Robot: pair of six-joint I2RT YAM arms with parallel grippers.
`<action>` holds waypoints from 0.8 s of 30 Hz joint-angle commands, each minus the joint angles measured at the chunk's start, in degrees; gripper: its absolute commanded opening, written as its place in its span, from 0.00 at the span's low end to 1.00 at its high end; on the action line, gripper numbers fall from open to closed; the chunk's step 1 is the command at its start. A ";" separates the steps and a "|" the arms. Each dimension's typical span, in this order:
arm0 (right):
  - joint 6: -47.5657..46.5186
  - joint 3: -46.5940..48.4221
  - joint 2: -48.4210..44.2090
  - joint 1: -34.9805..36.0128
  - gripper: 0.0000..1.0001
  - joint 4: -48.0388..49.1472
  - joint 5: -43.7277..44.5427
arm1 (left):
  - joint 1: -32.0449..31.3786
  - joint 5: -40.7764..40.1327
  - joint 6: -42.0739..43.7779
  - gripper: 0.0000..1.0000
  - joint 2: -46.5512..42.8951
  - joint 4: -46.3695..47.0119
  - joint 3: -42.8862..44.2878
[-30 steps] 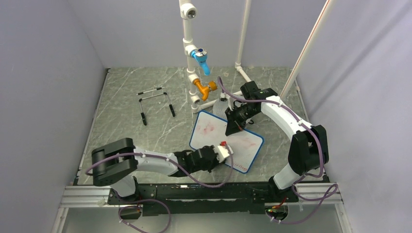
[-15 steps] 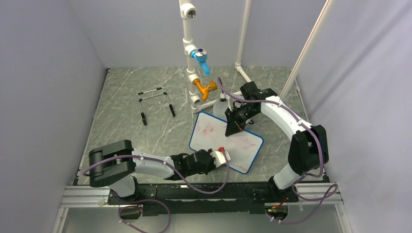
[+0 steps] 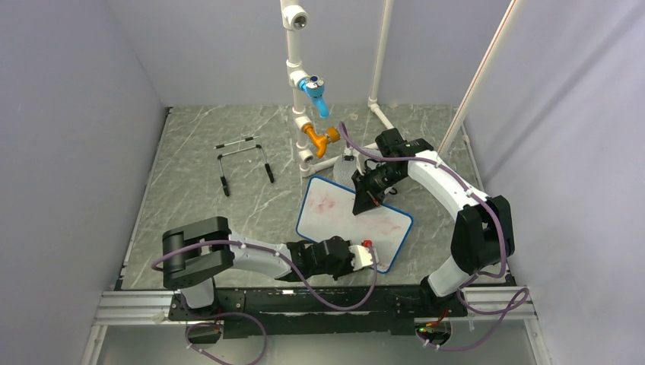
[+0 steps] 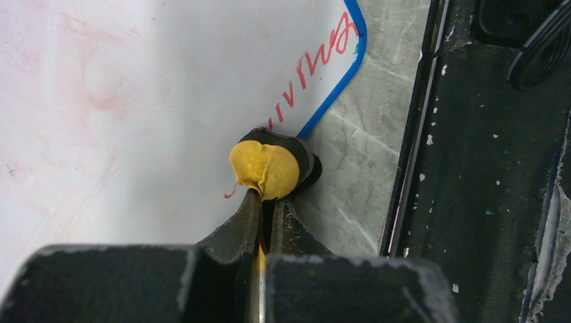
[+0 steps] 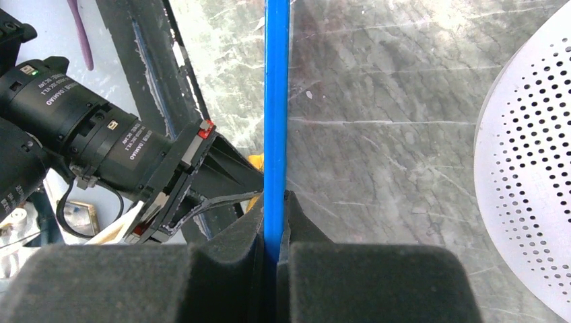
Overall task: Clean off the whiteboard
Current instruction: Erase the whiteboard at the center of the board.
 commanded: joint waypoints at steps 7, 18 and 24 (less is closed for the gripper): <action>-3.89 -0.25 -0.97 0.52 0.00 2.14 -3.31 | 10.01 -9.67 -12.40 0.00 -5.92 -9.32 -6.99; -3.82 -0.32 -1.00 0.50 0.00 2.18 -3.41 | 12.81 -7.24 -13.47 0.00 -13.67 -5.13 -12.90; -3.73 -0.29 -0.87 0.47 0.00 2.29 -3.47 | 6.06 1.28 -4.19 0.00 -14.06 3.75 -12.44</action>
